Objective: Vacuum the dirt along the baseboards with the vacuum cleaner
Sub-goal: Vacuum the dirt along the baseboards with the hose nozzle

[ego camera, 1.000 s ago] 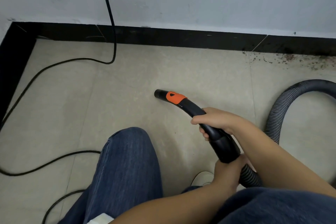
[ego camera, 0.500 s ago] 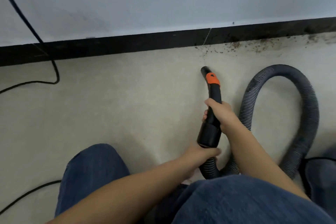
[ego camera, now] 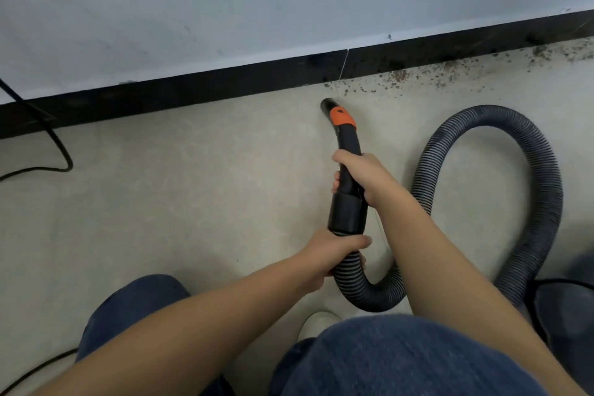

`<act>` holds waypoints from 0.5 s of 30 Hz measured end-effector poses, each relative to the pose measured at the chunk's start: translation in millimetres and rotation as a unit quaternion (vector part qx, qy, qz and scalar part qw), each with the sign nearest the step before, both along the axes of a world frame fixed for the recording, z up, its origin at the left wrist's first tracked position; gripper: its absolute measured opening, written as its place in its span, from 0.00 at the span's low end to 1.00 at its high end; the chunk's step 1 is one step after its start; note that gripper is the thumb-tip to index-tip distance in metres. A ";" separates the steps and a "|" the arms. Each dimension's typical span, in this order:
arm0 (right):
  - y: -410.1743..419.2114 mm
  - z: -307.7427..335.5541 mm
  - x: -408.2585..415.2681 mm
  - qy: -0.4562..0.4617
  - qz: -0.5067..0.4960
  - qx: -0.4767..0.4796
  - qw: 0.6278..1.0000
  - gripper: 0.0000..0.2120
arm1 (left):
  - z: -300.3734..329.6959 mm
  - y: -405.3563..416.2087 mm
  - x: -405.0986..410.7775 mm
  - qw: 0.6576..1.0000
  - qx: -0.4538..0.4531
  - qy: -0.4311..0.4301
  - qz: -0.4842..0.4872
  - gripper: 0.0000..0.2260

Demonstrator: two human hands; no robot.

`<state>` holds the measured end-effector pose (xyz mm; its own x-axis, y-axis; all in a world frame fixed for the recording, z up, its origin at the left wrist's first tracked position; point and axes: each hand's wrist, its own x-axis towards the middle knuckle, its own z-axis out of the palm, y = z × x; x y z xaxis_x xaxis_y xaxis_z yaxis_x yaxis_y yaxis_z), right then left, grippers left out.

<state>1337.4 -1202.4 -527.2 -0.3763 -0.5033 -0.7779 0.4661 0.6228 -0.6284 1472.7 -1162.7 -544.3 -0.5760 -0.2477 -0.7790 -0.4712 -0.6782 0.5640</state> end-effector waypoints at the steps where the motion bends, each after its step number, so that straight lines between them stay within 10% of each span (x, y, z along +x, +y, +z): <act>1: -0.7 -2.2 -0.7 -0.001 -0.010 -0.001 1.000 0.07 | -0.8 -1.7 -0.8 1.000 -0.002 -0.003 0.000 0.09; 15: -6.3 -10.3 -31.6 0.025 -0.056 0.001 0.998 0.07 | -6.8 -19.6 -27.9 1.000 0.016 0.018 -0.018 0.06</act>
<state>1305.7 -1208.7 -537.5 -0.4680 -0.4551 -0.7575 0.5007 0.5697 -0.6517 1444.8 -1182.3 -551.1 -0.6116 -0.2010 -0.7652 -0.4755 -0.6797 0.5585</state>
